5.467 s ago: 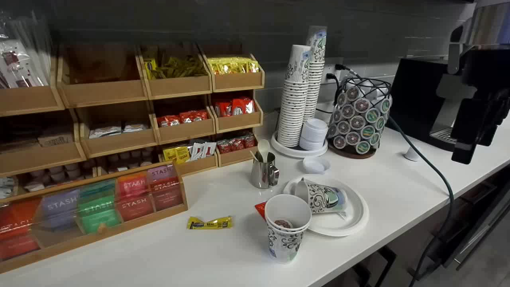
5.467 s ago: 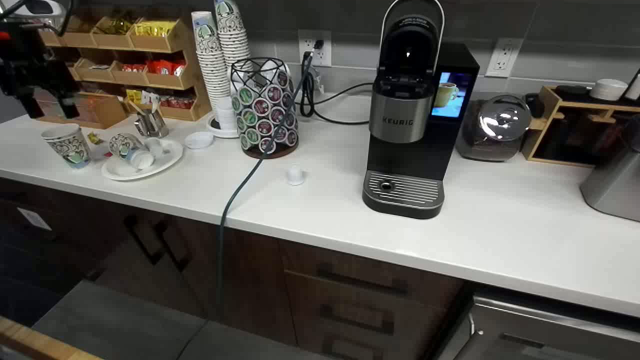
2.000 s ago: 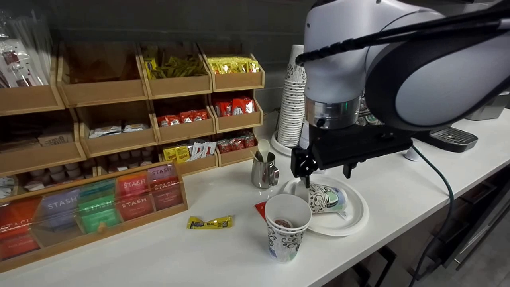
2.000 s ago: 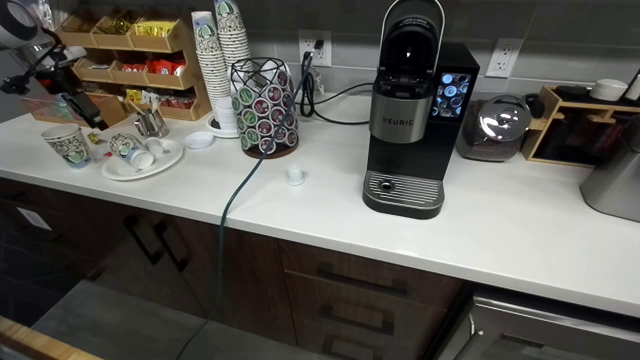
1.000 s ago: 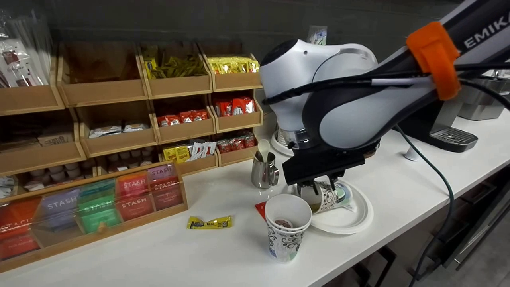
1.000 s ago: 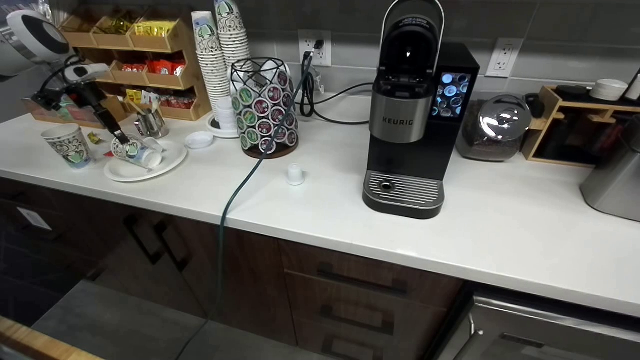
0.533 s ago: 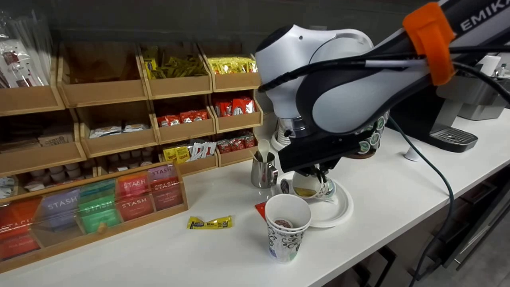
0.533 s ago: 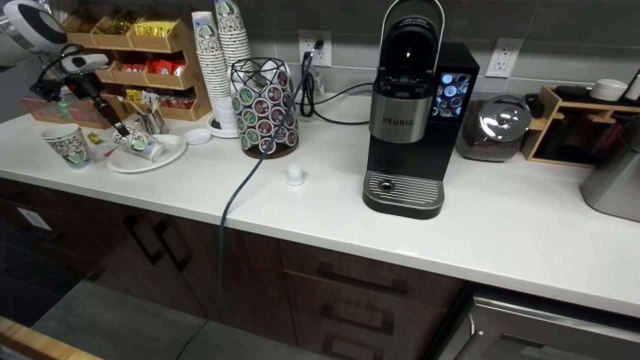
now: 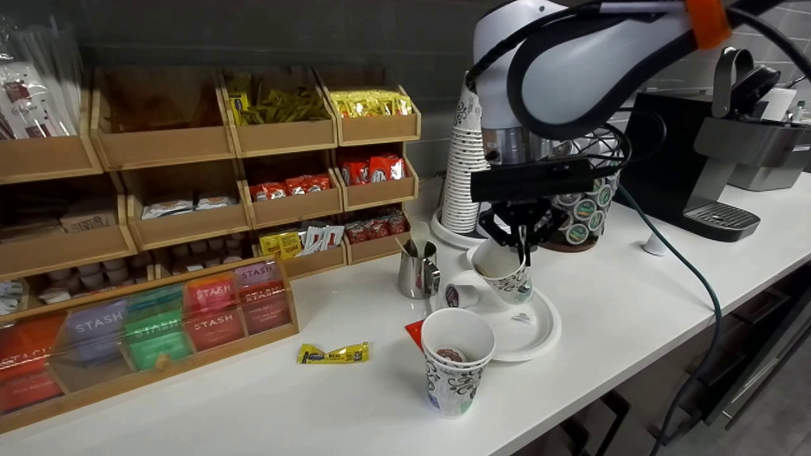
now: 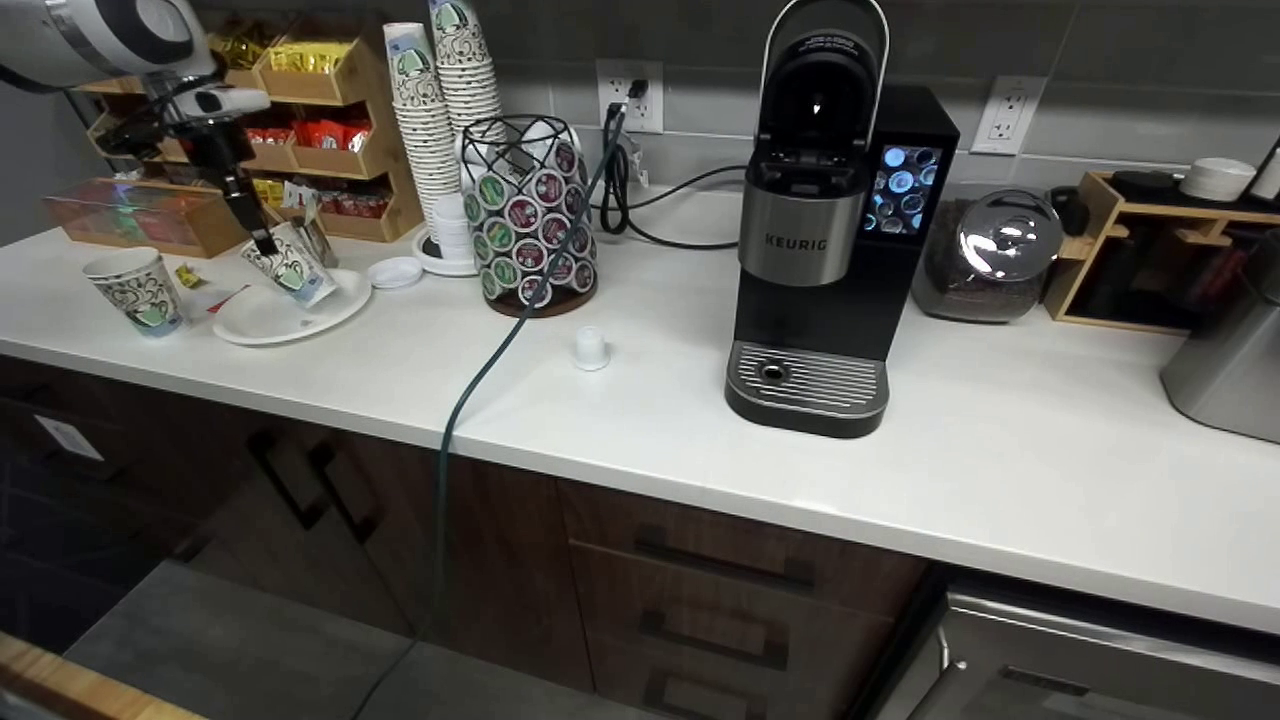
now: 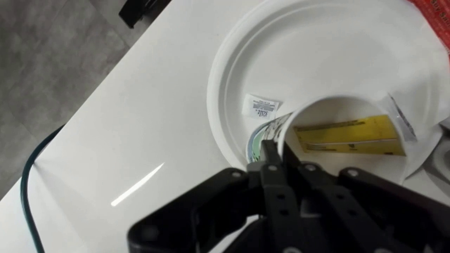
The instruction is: Pour the yellow sachet out of the coffee cup on the right and onto the white plate.
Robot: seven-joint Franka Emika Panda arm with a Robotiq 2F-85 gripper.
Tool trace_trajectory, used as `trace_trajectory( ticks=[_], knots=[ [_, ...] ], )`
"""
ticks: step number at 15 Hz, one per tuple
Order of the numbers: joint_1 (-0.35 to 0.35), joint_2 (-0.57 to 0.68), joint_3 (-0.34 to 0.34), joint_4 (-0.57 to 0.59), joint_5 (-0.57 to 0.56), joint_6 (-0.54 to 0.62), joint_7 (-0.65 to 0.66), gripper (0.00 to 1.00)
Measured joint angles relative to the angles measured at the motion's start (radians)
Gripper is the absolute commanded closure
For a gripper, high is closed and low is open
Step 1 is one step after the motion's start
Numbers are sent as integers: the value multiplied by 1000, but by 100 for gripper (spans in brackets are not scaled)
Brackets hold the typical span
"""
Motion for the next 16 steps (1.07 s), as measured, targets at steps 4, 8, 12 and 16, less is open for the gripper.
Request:
trace_trajectory(
  ticks=[4,8,12,16],
  knots=[
    [-90,-7,-10,-50,146,11,-66,99],
    [-98,-24,-49,-79,144,-24,-50,99],
    [-91,-40,-85,-103,82,-57,33,99],
    [-91,-48,-103,-117,28,-90,89,99]
  ],
)
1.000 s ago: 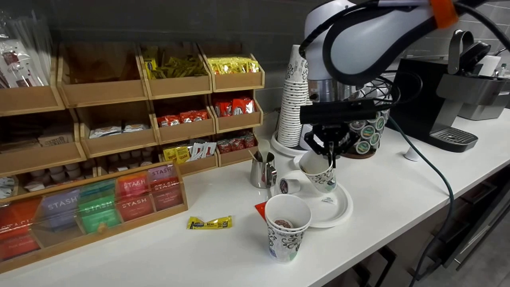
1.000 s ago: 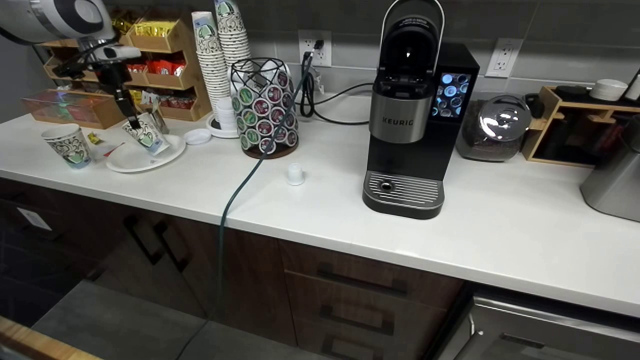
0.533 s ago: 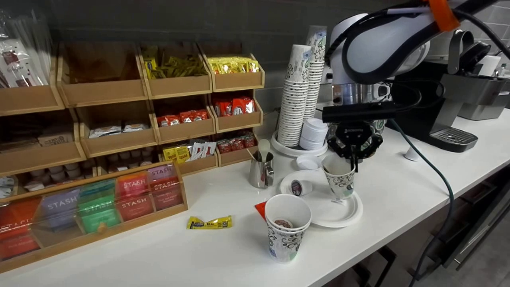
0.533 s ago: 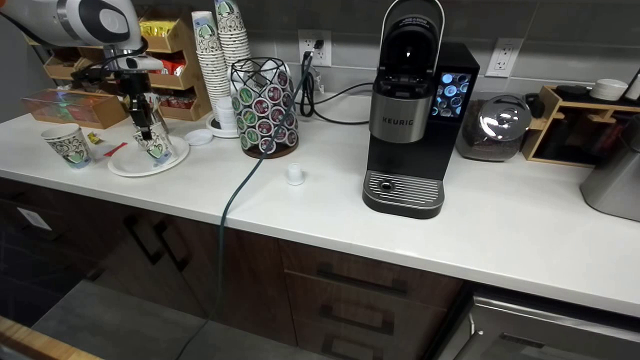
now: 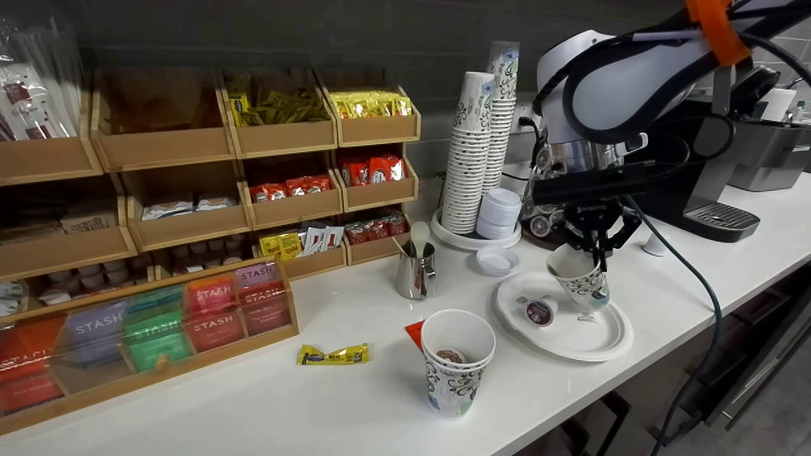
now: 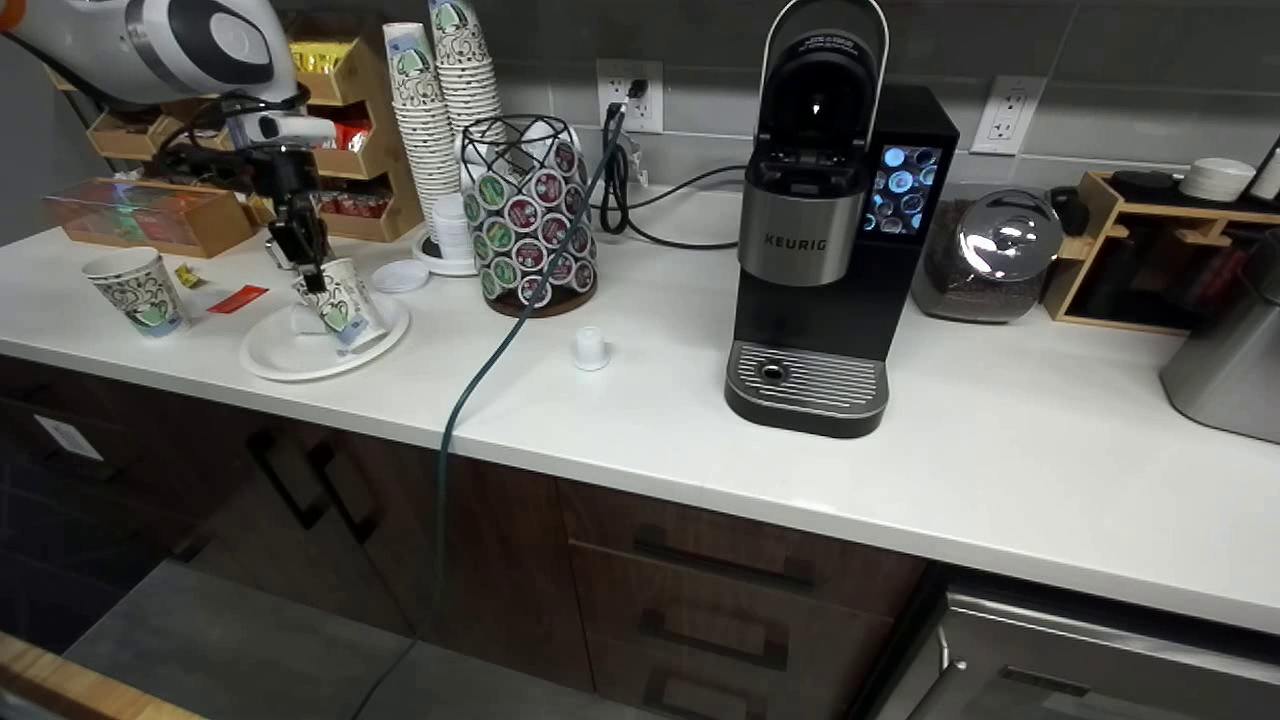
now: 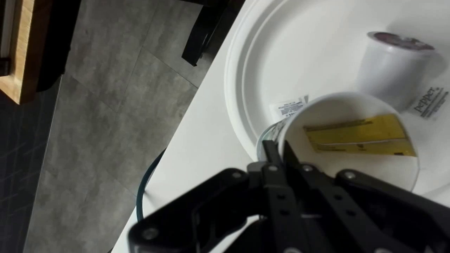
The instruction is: Pour the yellow sachet out of the coffee cup on the right and onto the white plate.
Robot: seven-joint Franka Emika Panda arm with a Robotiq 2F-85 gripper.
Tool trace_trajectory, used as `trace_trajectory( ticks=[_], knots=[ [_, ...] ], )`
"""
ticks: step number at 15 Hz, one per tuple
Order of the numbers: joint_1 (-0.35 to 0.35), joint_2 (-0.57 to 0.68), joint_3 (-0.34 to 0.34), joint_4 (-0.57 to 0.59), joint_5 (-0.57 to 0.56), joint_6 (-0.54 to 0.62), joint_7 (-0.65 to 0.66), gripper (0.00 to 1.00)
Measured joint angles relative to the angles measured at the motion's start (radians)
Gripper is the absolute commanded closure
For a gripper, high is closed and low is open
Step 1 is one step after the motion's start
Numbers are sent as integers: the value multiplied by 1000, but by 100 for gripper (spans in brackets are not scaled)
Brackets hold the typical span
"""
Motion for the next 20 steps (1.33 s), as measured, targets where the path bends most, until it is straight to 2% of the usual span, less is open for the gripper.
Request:
trace_trajectory(
  ticks=[4,11,15,20],
  knots=[
    [40,-34,14,5,-73,-58,10,99],
    [145,-89,68,108,-360,-403,60,99],
    [170,-46,96,176,-507,-572,49,99],
    [194,70,110,260,-675,-738,8,99]
  ],
)
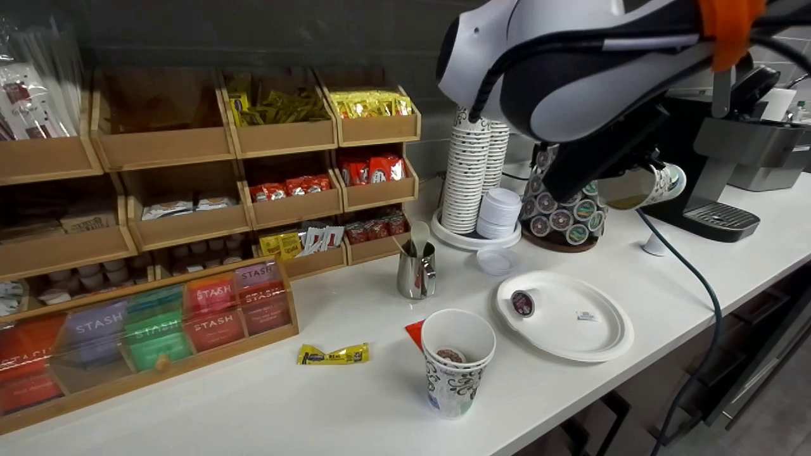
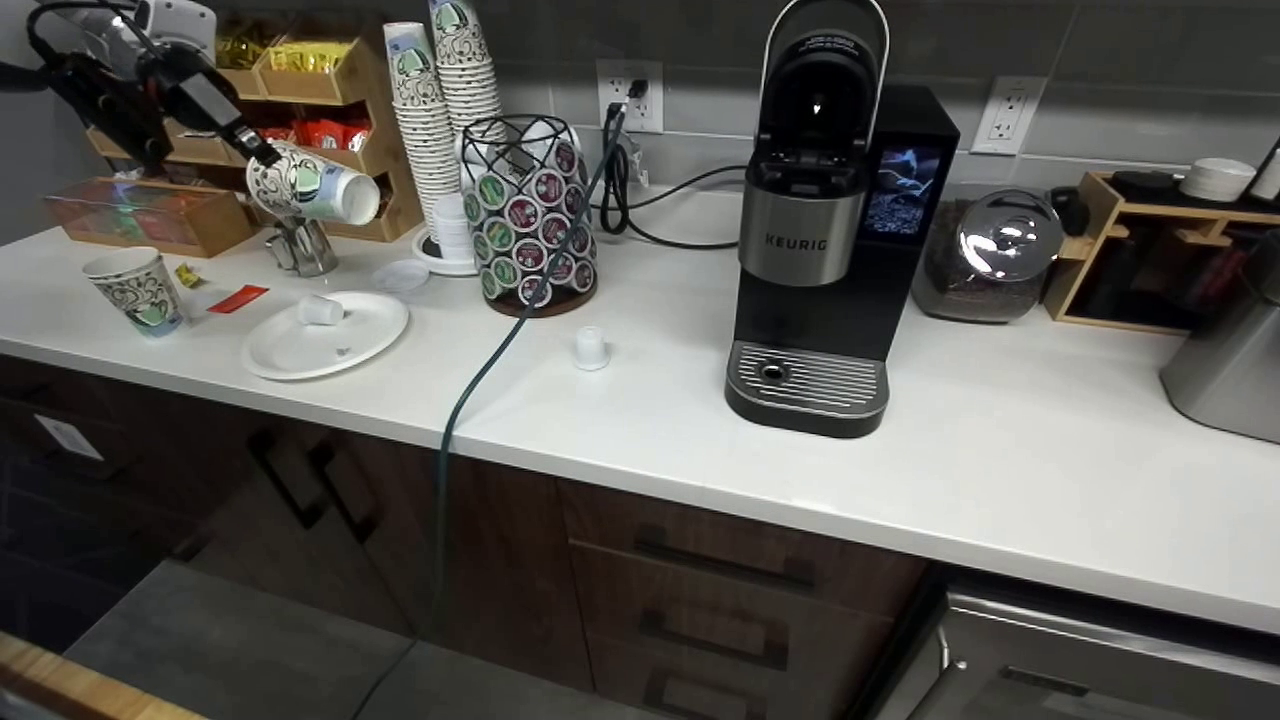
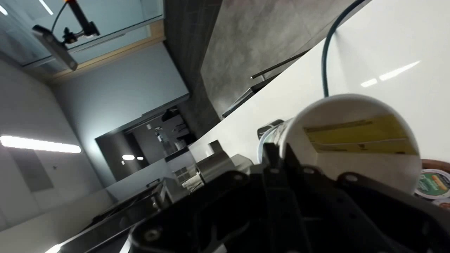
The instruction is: Pour the yellow sachet out of the coffee cup on the right and onto the white plate.
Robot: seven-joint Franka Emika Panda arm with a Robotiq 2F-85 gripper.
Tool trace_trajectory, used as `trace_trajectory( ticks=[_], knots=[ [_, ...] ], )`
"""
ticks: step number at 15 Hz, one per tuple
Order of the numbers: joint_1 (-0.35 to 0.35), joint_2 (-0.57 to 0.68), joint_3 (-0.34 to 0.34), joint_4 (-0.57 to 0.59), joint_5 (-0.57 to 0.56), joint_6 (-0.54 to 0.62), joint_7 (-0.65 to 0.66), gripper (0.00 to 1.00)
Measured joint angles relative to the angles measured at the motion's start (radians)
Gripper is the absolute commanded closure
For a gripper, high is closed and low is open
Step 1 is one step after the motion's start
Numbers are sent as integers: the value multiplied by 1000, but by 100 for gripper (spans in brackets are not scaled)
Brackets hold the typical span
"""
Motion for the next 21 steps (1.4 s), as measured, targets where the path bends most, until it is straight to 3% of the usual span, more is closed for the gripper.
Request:
trace_trajectory(
  ticks=[10,14,16,21],
  knots=[
    [77,212,2,148,-319,-363,-188,99],
    [194,247,-183,160,-327,-363,-287,99],
    [225,262,-230,165,-327,-363,-321,99],
    [159,259,-140,233,-270,-351,-370,99]
  ],
)
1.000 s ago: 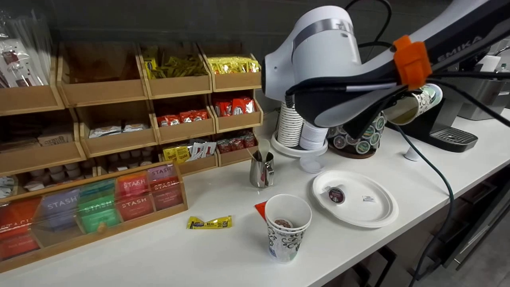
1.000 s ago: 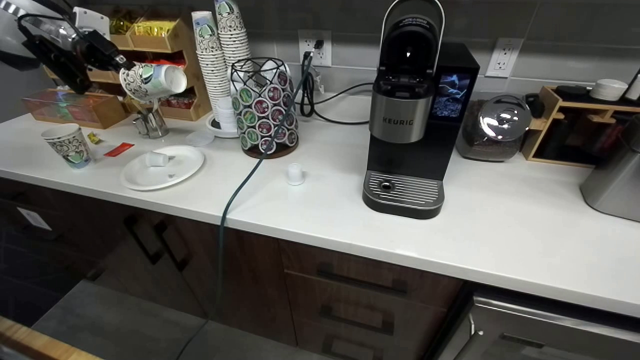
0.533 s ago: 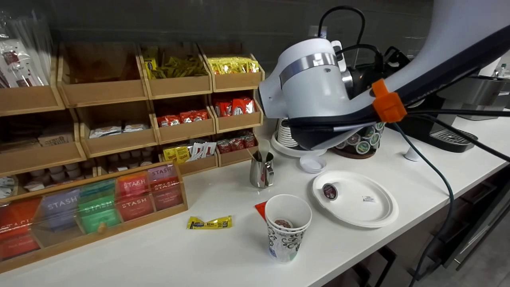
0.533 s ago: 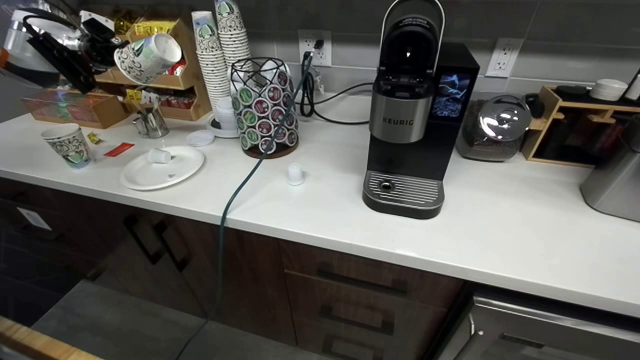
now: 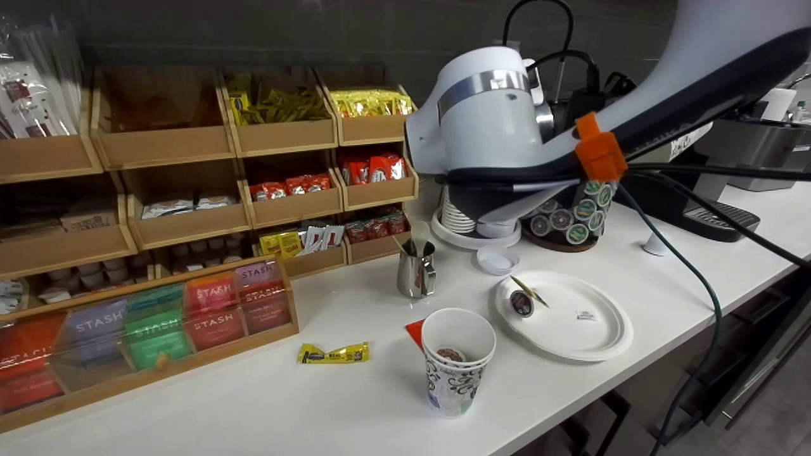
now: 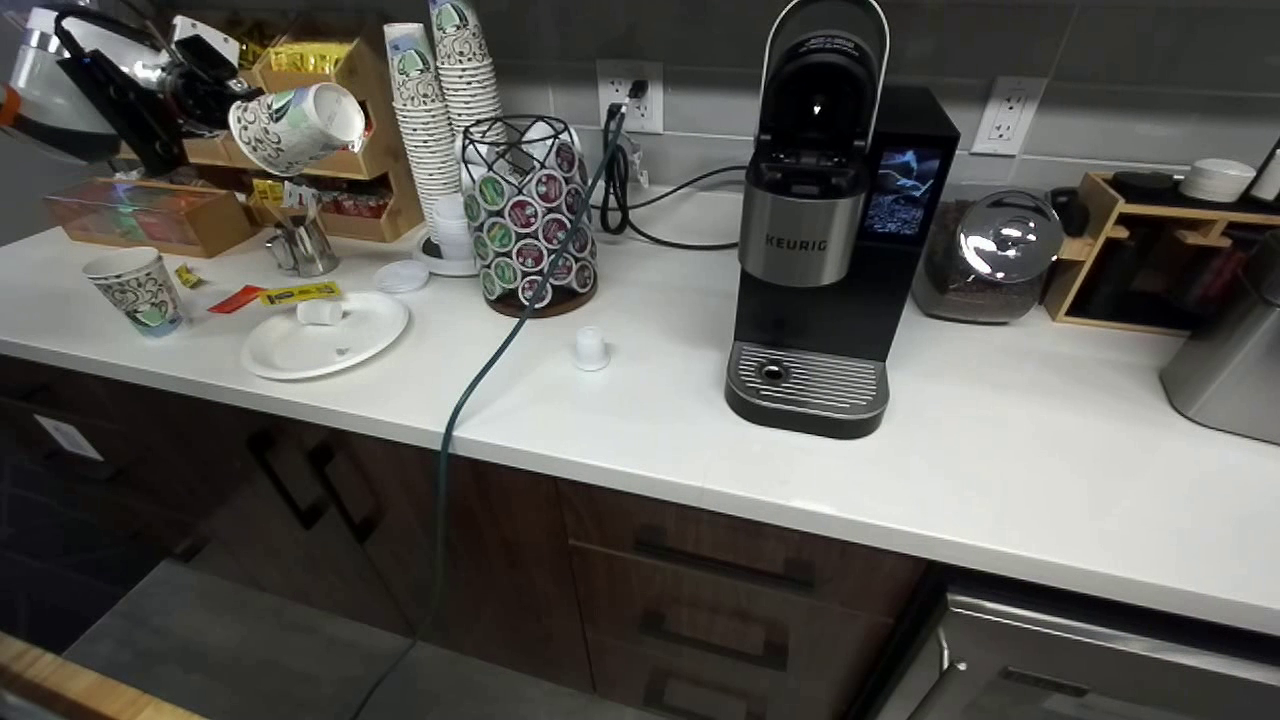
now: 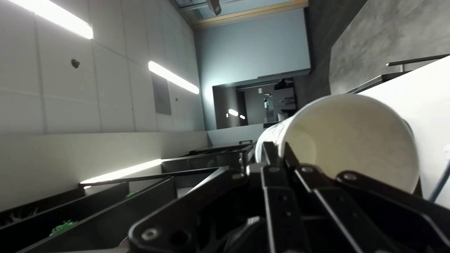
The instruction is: Pour the yellow sachet out of the coffee cup on the right and onto the white plate.
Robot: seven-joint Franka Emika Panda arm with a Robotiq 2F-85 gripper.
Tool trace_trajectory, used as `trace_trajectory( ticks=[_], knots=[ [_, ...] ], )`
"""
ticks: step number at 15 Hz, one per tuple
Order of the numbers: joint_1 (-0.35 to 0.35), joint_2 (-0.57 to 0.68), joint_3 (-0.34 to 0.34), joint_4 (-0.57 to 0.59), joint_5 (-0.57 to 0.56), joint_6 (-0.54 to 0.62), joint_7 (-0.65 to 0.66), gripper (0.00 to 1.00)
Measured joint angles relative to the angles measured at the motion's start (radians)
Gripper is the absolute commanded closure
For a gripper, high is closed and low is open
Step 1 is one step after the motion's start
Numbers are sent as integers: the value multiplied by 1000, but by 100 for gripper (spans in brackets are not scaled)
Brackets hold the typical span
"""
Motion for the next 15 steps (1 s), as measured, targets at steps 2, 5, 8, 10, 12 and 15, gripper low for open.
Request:
trace_trajectory(
  ticks=[2,5,8,10,12,15],
  knots=[
    [-56,-11,44,29,38,17,-2,99],
    [-155,-42,97,36,109,68,-2,99],
    [-234,-79,121,27,213,120,-2,99],
    [-268,-107,129,21,302,142,-3,99],
    [-287,-139,134,13,395,154,-3,99],
    [-302,-197,136,-19,542,192,-3,99]
  ],
)
